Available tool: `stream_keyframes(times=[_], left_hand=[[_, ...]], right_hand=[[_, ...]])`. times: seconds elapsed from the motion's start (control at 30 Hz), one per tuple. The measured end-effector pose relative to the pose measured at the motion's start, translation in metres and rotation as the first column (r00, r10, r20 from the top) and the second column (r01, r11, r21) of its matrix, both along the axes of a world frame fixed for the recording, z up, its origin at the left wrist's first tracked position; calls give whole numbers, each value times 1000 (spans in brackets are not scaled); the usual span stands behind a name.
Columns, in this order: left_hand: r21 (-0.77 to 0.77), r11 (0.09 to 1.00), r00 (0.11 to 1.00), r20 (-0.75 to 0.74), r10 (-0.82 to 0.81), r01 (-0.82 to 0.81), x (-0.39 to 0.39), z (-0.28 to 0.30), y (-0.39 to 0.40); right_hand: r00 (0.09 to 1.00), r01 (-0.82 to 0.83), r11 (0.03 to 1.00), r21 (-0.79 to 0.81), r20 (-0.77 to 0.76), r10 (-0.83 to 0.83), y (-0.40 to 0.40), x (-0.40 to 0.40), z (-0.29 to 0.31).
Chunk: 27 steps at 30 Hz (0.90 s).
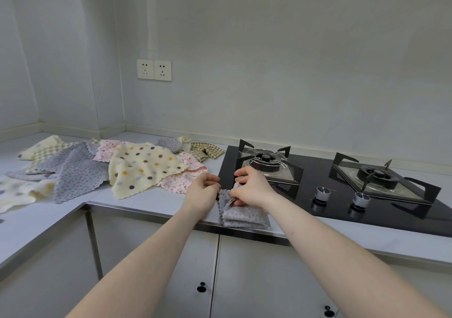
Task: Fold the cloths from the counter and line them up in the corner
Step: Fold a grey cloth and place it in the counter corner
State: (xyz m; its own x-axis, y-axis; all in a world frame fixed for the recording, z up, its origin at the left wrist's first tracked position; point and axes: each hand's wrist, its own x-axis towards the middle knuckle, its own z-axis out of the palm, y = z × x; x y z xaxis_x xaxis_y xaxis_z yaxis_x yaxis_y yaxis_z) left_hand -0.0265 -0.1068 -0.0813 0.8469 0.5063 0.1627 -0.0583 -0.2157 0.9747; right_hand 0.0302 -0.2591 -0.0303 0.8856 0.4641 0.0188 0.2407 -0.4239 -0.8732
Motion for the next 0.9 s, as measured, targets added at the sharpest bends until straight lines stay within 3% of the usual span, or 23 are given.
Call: stream_keyframes(times=[0.2,0.3,0.4,0.5,0.67,0.77,0.9], left_hand=[[29,999,1000,-1,26,-26,-2,0,1],[88,996,999,-6,33,-33,-3,1,-2],[209,978,998,-57,26,-13,-2,0,-7],[413,911,988,-148,43,22,-2,0,-13],[637,760,938,-326,119,125,0,4,-20],[647,753,943,-313,116,121,-1,4,-20],[522,849,973,-225,49,78,-2,1,-15]], right_hand=[[998,-42,998,51,43,40,-12,-3,-2],[985,70,992,108,152,-86,-36,4,-3],[953,200,980,17,228,-199,-65,14,-14],[971,208,972,-106,141,-193,-84,16,-26],[982,186,976,-114,40,-183,-80,20,-29],[987,158,981,-112,21,-157,-68,23,-29],[992,125,987,-100,-15,-127,-59,27,-33]])
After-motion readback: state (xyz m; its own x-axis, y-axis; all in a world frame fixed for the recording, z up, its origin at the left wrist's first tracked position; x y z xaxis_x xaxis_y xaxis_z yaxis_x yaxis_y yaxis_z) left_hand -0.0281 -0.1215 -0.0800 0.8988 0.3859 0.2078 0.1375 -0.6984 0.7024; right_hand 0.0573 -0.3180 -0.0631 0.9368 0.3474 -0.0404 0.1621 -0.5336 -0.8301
